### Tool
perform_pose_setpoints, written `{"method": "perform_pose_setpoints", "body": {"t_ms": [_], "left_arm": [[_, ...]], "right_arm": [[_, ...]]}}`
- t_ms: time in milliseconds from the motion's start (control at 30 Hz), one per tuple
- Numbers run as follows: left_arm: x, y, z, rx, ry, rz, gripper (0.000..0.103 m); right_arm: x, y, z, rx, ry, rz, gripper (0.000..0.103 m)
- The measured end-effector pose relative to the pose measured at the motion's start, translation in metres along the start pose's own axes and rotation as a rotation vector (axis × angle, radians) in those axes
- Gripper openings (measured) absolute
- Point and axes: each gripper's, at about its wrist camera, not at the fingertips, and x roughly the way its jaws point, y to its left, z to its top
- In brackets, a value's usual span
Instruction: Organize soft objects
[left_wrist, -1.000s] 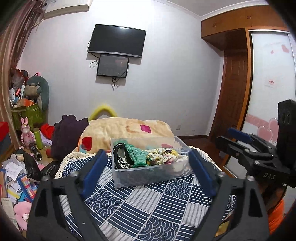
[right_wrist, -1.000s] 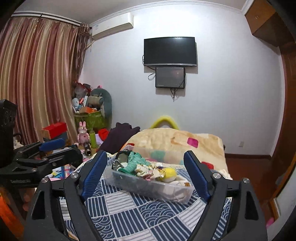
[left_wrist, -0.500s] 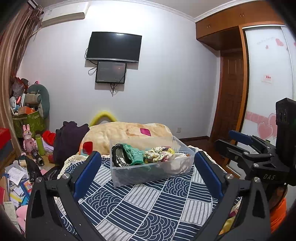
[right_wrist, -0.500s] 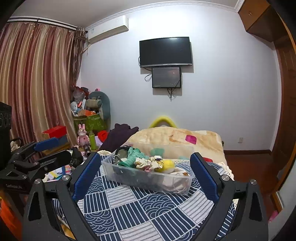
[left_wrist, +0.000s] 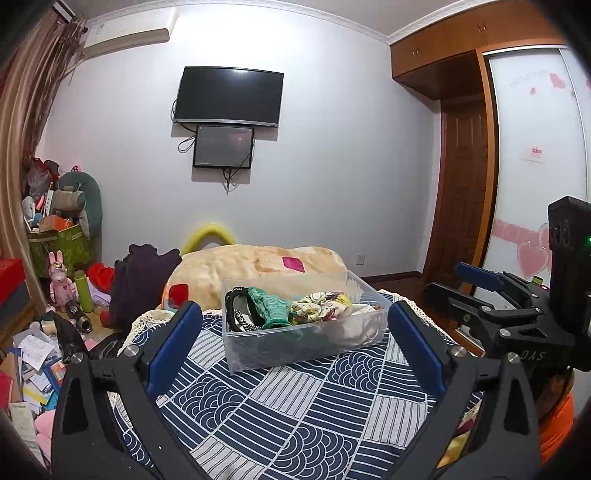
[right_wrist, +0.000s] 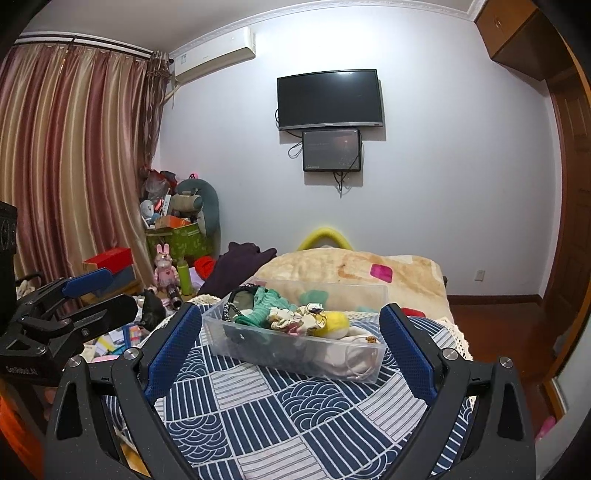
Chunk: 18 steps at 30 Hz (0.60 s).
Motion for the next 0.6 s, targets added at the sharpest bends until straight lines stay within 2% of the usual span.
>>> {"method": "perform_pose_setpoints", "body": {"t_ms": [600], "left_arm": [[0.0013,0.0009,-0.0013,-0.003,0.003,0.011,0.102]], "right_arm": [[-0.0028,-0.0025,-0.0006,0.013,0.000,-0.001,0.097]]}}
